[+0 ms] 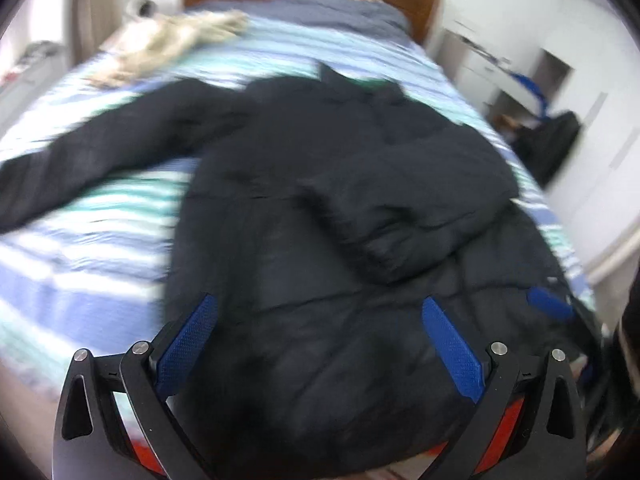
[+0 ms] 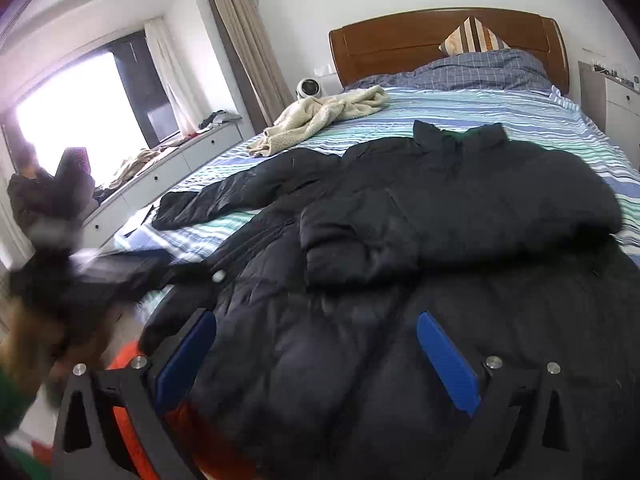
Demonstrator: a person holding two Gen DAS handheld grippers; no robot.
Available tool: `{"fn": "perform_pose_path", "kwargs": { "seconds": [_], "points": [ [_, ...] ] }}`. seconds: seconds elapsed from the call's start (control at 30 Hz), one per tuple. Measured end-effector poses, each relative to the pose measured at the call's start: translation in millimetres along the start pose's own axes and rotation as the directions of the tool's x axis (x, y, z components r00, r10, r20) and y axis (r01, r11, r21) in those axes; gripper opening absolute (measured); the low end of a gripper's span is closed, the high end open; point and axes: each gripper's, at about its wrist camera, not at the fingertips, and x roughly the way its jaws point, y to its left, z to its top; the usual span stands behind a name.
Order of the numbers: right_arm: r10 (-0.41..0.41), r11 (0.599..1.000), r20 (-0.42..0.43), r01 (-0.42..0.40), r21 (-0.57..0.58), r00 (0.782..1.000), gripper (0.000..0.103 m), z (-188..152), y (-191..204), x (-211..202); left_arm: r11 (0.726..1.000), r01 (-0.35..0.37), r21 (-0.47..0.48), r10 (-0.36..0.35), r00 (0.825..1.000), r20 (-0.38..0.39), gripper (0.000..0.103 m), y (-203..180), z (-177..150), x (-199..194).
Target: Fold large clothes
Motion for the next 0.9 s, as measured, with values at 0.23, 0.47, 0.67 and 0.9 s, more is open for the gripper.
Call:
{"fn": "perform_pose_path", "kwargs": {
  "seconds": [0.23,0.47,0.67,0.9],
  "points": [
    [-0.120,0.988,0.047,0.115,0.107,0.992,0.102,-26.9,-49.7,-76.3,0.998,-0.036,0.049,0.041,0.993,-0.111,0.037,-28.3,62.5,105.5],
    [-0.251,0.951,0.071,0.233,0.202,0.965,0.100,-16.7,-102.0,-91.9,0.978,-0.146,0.147,0.130,0.985,0.111,0.010,-43.7,163.5,71.3],
    [-0.287,0.928,0.043,0.267,0.262,0.957,0.052,35.2,-162.5,-68.8,0.950,-0.298,0.089,0.286,0.949,0.132,0.010,3.2,189.3,123.6],
    [-0.297,0.905,0.011,0.278,0.322,0.955,0.052,113.5,-230.6,-4.1,0.959,-0.281,0.027,0.278,0.957,0.088,0.014,39.4,151.1,165.6]
  ]
}}
